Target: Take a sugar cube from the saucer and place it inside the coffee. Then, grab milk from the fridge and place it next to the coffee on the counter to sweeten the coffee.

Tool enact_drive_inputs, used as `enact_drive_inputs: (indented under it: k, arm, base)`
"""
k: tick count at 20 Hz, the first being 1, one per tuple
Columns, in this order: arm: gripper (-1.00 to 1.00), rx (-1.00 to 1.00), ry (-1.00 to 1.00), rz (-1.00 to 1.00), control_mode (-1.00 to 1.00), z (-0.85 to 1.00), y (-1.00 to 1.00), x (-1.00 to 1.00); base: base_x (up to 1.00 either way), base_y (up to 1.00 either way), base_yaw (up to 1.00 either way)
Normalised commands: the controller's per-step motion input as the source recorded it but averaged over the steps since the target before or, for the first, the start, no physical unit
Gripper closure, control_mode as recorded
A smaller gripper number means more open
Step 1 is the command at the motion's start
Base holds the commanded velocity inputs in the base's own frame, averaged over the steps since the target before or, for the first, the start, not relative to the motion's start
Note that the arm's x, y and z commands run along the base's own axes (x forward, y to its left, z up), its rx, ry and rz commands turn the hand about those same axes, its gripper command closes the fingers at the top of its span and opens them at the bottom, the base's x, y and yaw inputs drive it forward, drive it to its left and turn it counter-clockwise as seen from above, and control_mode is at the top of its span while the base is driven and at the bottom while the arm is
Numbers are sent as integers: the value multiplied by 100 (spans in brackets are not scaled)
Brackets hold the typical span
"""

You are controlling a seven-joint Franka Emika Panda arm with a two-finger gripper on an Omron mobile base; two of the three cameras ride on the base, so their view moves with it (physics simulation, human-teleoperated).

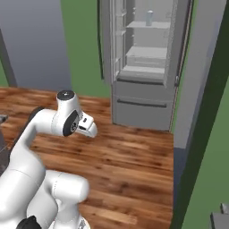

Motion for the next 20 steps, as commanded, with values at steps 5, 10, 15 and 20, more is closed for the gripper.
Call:
enact_drive_inputs:
  k: [5,10,15,20]
  arm:
    - [-100,0,0,0,100,0,0,0]
    - [-100,0,0,0,100,0,0,0]
    - [-100,0,0,0,100,0,0,0]
    - [-100,0,0,0,100,0,0,0]
  base:
    - [100,-25,-1]
    - [100,-53,-3]
    - [100,-33,-3]
    - [100,-4,-1]
